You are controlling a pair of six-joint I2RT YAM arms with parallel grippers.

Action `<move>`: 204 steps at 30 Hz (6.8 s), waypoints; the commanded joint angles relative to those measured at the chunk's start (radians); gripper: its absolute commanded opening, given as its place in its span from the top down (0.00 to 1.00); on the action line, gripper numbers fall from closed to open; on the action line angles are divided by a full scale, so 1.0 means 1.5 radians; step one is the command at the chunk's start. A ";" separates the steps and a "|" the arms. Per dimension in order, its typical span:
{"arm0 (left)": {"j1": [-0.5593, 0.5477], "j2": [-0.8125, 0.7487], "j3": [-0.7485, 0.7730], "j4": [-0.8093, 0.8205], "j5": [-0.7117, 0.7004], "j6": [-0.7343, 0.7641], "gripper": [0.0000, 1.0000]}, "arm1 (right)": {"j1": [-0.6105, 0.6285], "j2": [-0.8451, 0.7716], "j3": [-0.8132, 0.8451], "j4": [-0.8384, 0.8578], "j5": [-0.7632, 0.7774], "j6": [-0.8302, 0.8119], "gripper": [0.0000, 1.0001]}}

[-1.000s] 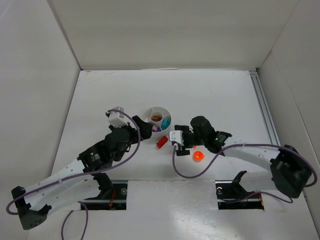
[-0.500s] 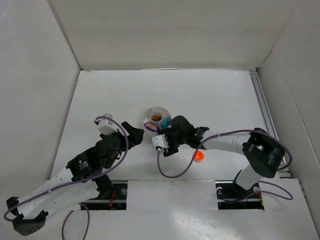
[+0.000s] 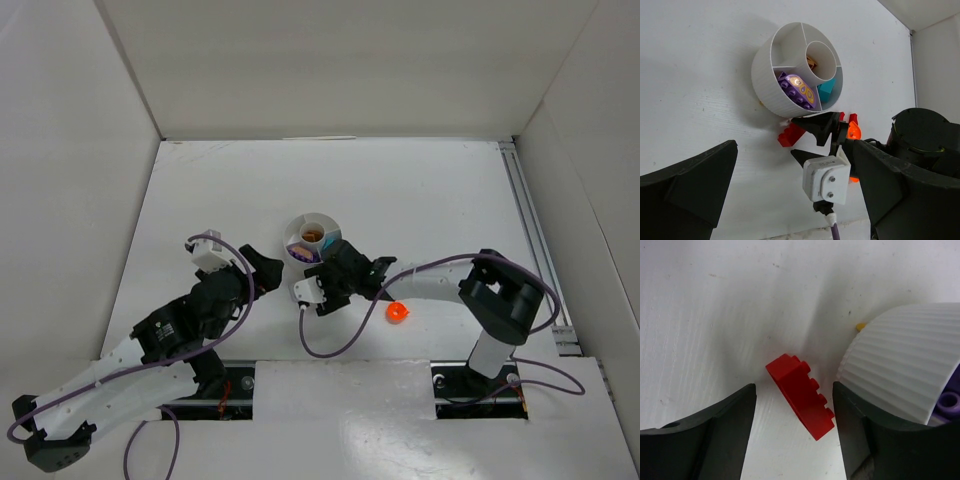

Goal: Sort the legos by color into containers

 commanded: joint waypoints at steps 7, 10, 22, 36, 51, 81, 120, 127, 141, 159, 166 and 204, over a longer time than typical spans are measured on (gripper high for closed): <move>-0.002 0.000 0.000 -0.017 -0.023 -0.013 0.00 | 0.023 0.015 0.014 0.005 0.045 0.002 0.55; -0.002 0.000 0.000 -0.017 -0.023 -0.013 0.00 | 0.030 -0.003 0.000 0.005 0.033 0.002 0.66; -0.002 -0.012 0.039 -0.029 -0.013 -0.040 0.00 | 0.042 -0.150 -0.056 0.019 -0.027 0.023 0.97; -0.002 0.005 0.019 0.010 0.008 -0.025 0.00 | 0.042 -0.349 -0.039 0.052 0.075 0.049 0.99; -0.002 -0.165 -0.040 -0.019 -0.073 -0.048 0.00 | -0.114 -0.145 0.170 0.160 -0.030 0.193 0.99; -0.002 -0.217 -0.066 -0.044 -0.103 -0.092 0.00 | -0.204 -0.031 0.040 0.396 -0.050 0.431 0.89; -0.002 -0.093 -0.028 -0.014 -0.078 -0.039 0.00 | -0.254 -0.172 -0.112 0.082 0.043 0.502 0.28; -0.002 -0.093 -0.034 -0.008 -0.071 -0.045 0.00 | -0.226 -0.110 -0.083 0.058 0.038 0.502 0.28; -0.002 -0.099 -0.034 -0.008 -0.064 -0.045 0.00 | -0.220 -0.095 -0.102 0.021 0.103 0.529 0.37; -0.002 -0.099 -0.028 -0.002 -0.064 -0.033 0.00 | -0.214 -0.115 -0.101 0.021 0.129 0.536 0.67; -0.002 -0.099 -0.014 0.004 -0.064 -0.026 0.00 | -0.198 -0.150 -0.035 0.021 0.089 0.461 0.74; -0.002 -0.077 0.006 -0.002 -0.058 -0.008 0.00 | -0.202 -0.113 0.130 0.056 -0.018 0.390 0.31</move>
